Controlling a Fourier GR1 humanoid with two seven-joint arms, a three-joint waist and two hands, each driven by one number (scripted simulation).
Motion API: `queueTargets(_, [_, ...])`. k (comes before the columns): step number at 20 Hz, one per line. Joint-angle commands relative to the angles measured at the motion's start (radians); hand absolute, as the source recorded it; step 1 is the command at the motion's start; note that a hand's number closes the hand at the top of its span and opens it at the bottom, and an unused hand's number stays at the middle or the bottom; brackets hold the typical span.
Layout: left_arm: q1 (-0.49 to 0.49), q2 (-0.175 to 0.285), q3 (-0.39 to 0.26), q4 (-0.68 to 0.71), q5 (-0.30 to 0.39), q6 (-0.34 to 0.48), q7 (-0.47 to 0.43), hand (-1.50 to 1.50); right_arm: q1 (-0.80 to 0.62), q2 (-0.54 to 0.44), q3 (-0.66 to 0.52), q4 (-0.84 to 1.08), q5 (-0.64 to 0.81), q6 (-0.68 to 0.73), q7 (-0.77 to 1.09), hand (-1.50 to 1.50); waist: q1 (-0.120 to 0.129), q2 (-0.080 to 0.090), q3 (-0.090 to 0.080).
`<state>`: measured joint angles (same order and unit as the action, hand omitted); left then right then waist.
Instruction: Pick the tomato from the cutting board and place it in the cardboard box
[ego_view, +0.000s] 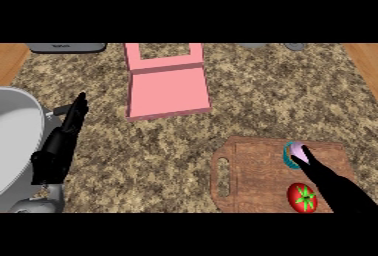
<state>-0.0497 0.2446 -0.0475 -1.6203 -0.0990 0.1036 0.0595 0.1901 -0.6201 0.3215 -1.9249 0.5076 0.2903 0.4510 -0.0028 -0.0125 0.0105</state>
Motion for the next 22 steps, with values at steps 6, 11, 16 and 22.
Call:
queueTargets(6, [0.072,0.017,0.019,-0.001,-0.029,0.008,0.085,0.00,0.005,0.031,0.037,0.099,0.088,-0.015,-0.061,-1.50,0.009,0.012,-0.010])
queueTargets(11, [0.052,-0.012,0.004,0.013,-0.044,0.020,0.094,0.00,0.010,0.050,0.018,0.131,0.064,-0.001,-0.087,-1.50,0.003,0.013,-0.010])
queueTargets(16, [0.072,0.019,0.032,0.035,-0.028,-0.010,0.063,0.00,-0.049,0.062,0.012,0.191,0.152,-0.077,-0.157,1.50,0.011,0.014,-0.010])
queueTargets(22, [0.098,-0.019,0.005,-0.016,-0.060,0.025,0.069,0.00,-0.029,0.054,-0.013,0.167,0.275,-0.190,-0.190,1.50,0.007,0.011,-0.010])
